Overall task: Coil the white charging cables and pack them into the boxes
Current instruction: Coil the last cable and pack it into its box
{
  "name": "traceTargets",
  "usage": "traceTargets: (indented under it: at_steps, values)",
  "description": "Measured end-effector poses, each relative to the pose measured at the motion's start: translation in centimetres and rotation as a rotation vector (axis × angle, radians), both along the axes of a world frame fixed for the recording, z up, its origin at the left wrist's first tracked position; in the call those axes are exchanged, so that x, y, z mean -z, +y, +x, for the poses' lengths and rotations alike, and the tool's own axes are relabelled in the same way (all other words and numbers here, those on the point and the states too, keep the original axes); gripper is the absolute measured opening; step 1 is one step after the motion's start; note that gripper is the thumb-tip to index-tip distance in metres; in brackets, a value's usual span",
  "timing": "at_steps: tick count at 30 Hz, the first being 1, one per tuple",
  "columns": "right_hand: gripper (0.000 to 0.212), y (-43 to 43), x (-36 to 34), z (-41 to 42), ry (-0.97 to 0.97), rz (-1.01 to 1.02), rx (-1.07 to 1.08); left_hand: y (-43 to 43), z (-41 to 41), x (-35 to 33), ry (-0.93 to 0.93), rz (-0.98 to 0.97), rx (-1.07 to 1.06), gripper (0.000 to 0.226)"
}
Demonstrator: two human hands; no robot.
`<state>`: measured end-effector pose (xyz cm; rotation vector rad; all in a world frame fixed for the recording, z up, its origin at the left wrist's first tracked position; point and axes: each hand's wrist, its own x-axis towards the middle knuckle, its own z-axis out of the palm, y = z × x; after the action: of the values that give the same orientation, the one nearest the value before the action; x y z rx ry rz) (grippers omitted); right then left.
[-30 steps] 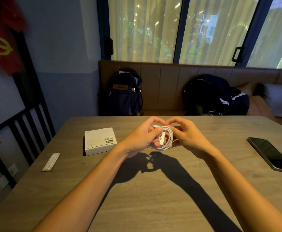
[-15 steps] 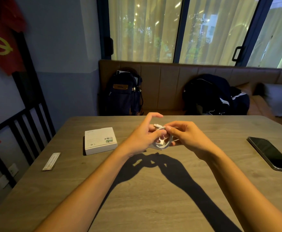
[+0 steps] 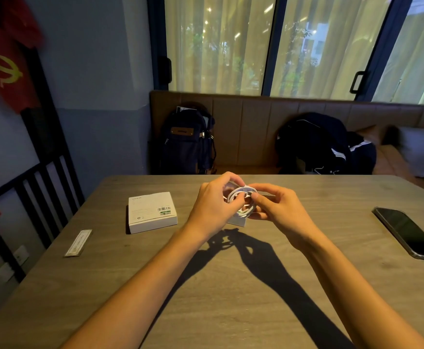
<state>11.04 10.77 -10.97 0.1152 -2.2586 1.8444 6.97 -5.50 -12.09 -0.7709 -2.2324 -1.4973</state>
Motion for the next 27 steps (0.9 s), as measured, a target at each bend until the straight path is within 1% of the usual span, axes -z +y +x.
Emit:
traceTargets:
  at_steps: [2,6,8,10,12,15,18,20,22,27]
  values:
    - [0.018,0.1,0.1,-0.1,0.009,0.016,0.019,-0.1,-0.1,0.0,-0.042,0.032,0.035,0.017]
    - [0.019,0.4,0.0,-0.5,0.053,0.074,0.082,0.1,0.0,0.0,-0.236,0.197,0.117,0.021]
    - [0.020,0.4,0.3,-0.7,0.076,0.123,0.137,0.2,0.0,0.0,-0.264,0.226,0.108,0.020]
    - [0.022,0.1,0.8,-1.0,0.111,0.202,0.201,0.3,0.0,0.2,-0.254,0.205,0.086,0.019]
    - [0.021,-0.3,1.3,-1.0,0.141,0.249,0.232,0.3,0.0,0.5,-0.187,0.150,0.024,0.017]
    - [0.017,-0.7,1.9,-0.6,0.197,0.257,0.226,0.6,0.1,1.1,-0.039,0.046,-0.079,0.015]
    - [0.018,-0.9,2.3,-0.6,0.199,0.244,0.191,0.6,-0.1,1.3,-0.010,0.004,-0.098,0.015]
    - [0.020,-0.8,2.7,-0.8,0.158,0.234,0.164,0.4,-0.4,1.4,-0.062,0.022,-0.080,0.014]
    - [0.027,-0.7,3.1,-1.2,0.113,0.204,0.164,0.2,-0.6,1.5,-0.153,0.054,-0.045,0.014]
    - [0.024,0.2,4.0,-1.9,0.023,0.021,0.193,-0.4,-1.2,1.4,-0.382,0.091,0.120,0.014]
